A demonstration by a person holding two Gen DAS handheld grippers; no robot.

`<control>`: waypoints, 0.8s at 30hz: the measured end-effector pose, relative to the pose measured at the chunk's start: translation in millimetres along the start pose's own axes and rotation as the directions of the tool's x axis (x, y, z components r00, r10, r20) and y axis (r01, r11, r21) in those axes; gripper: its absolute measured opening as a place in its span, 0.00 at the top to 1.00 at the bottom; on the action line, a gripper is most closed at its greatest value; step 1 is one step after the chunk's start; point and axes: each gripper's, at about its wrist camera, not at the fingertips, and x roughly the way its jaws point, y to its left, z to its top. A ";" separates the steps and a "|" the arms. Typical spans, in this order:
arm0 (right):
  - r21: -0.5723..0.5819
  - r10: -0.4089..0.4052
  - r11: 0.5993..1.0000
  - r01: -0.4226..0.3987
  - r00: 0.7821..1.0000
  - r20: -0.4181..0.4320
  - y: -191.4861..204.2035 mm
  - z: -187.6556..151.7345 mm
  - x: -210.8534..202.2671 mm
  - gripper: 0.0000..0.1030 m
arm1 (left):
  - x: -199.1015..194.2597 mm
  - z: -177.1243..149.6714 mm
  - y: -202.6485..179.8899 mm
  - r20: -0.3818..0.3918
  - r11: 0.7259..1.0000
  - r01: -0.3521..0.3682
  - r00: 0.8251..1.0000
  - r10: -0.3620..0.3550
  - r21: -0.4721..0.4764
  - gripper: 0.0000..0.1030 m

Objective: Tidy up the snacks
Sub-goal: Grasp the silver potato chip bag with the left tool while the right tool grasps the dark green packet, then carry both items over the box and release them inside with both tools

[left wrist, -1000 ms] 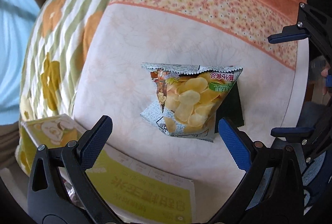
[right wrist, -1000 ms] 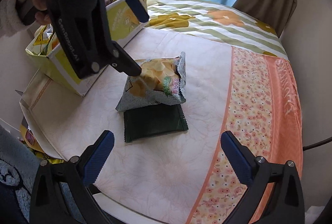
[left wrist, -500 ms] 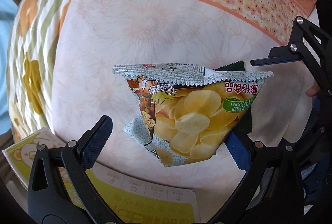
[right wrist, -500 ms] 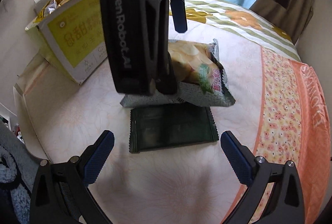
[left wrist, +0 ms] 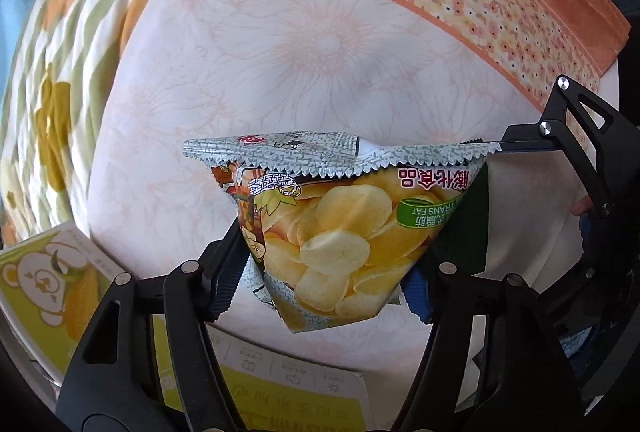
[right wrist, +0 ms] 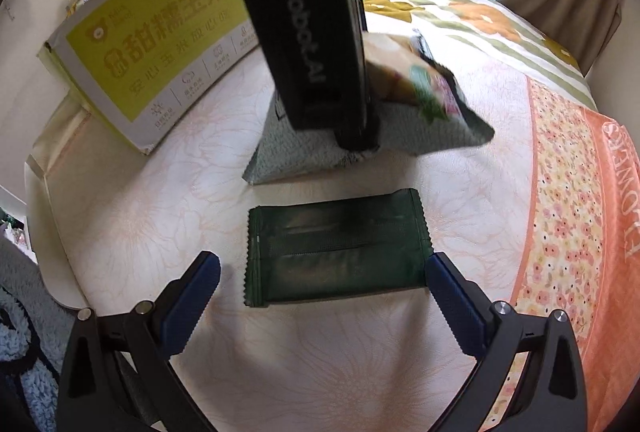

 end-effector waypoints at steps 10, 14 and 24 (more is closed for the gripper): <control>-0.064 -0.026 0.998 0.024 0.999 -0.041 1.5 10.9 12.3 0.05 | -2.9 -17.3 22.3 0.036 0.994 0.024 0.999 -0.021 -0.106 0.39; -0.093 -0.016 0.996 0.013 0.999 -0.030 0.4 12.4 7.5 0.20 | -9.0 -22.1 22.6 0.064 0.988 0.047 0.997 -0.038 -0.148 0.39; -0.064 -0.004 0.998 0.003 1.000 -0.023 4.2 5.5 -3.4 0.40 | -35.2 -37.6 18.5 0.140 0.965 0.085 0.989 -0.052 -0.247 0.40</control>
